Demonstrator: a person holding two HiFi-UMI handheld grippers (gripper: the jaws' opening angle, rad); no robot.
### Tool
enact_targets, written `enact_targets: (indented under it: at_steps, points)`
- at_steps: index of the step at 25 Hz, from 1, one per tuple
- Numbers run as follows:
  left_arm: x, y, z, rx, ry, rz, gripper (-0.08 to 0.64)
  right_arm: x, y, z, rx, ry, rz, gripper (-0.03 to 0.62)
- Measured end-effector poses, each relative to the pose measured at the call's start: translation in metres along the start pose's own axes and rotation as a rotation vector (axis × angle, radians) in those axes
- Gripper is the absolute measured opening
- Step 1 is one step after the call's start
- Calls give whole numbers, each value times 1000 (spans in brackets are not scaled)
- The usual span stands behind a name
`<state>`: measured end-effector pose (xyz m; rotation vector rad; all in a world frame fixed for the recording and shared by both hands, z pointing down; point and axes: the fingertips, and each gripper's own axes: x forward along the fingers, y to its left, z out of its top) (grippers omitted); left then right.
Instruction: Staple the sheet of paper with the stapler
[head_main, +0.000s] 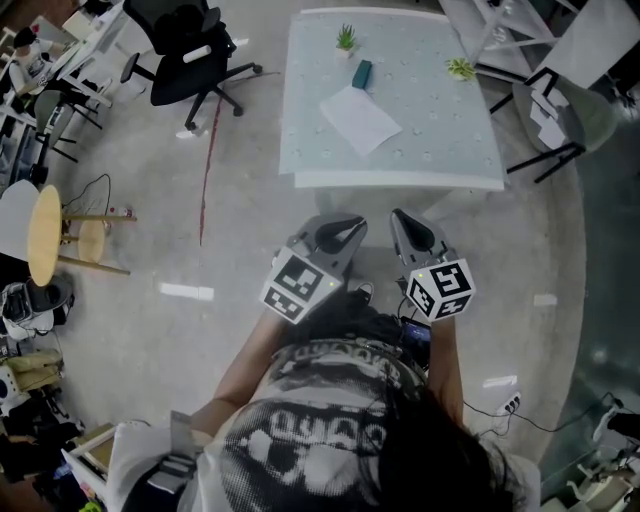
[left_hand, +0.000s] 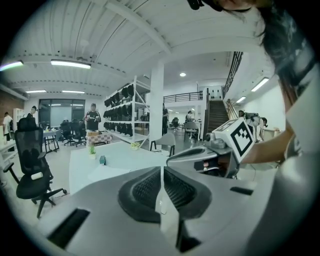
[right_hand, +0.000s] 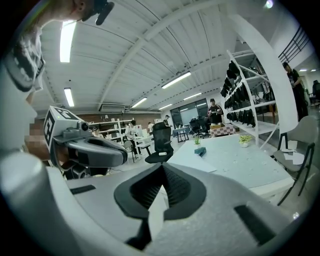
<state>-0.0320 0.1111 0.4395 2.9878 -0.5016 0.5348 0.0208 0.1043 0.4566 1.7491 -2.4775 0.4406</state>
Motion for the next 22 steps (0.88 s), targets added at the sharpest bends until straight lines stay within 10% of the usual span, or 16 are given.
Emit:
enact_targets:
  at_steps: [22]
  points:
    - [6,-21,0,15,-1,-5,16,-19,-5,-3,-12,4,2,-12]
